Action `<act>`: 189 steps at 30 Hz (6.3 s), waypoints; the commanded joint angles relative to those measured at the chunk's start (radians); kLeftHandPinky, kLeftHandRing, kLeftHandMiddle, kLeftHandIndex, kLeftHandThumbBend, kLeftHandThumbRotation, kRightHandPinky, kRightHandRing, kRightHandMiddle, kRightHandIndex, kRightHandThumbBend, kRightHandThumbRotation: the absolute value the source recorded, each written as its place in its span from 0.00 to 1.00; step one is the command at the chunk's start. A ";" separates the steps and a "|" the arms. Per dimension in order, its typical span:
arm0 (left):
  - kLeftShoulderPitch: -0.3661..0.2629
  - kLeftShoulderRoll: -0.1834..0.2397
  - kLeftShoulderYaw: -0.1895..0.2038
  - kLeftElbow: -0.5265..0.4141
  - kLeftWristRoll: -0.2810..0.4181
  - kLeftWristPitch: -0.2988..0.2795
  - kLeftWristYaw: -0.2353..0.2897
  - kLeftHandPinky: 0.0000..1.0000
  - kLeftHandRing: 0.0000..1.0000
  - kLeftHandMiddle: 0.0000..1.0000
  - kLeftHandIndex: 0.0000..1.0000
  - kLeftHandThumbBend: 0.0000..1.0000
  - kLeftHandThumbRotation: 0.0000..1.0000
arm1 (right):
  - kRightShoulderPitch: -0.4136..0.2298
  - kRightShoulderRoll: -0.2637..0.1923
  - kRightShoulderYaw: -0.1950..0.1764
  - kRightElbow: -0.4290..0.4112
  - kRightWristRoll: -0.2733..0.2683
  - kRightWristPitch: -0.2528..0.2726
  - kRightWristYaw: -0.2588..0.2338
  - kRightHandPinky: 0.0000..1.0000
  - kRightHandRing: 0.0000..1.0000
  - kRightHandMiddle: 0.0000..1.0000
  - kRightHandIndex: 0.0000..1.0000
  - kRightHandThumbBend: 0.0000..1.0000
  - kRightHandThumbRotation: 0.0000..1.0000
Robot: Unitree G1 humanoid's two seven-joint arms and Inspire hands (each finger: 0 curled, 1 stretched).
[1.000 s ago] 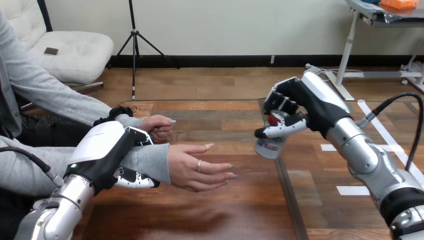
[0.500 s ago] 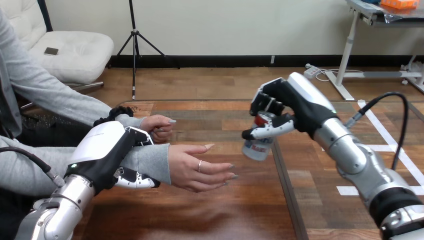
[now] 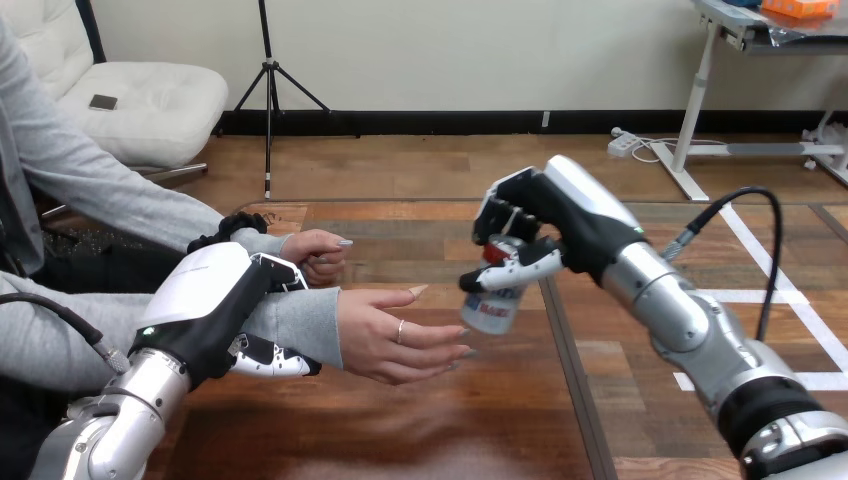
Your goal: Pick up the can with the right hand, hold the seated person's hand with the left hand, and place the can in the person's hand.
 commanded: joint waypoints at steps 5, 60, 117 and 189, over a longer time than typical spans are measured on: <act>-0.102 -0.025 0.028 -0.089 -0.048 -0.039 0.026 0.30 0.34 0.40 0.43 0.64 0.00 | -0.106 0.023 0.014 -0.071 -0.002 -0.042 -0.002 0.37 0.37 0.41 0.40 0.74 0.00; -0.088 -0.042 0.036 -0.106 -0.045 -0.030 0.046 0.31 0.35 0.41 0.43 0.65 0.00 | -0.121 0.126 0.078 -0.083 -0.001 -0.086 0.050 0.34 0.36 0.41 0.40 0.73 0.00; -0.078 -0.038 0.041 -0.087 -0.066 -0.055 0.068 0.30 0.35 0.41 0.43 0.64 0.00 | -0.097 0.099 0.074 -0.173 0.031 0.008 0.168 0.40 0.50 0.56 0.59 0.97 0.16; 0.010 -0.027 0.092 -0.263 -0.355 0.105 -0.257 0.59 0.80 0.84 0.84 1.00 1.00 | 0.085 0.023 -0.043 -0.340 0.228 0.056 0.281 0.71 0.82 0.84 0.82 1.00 1.00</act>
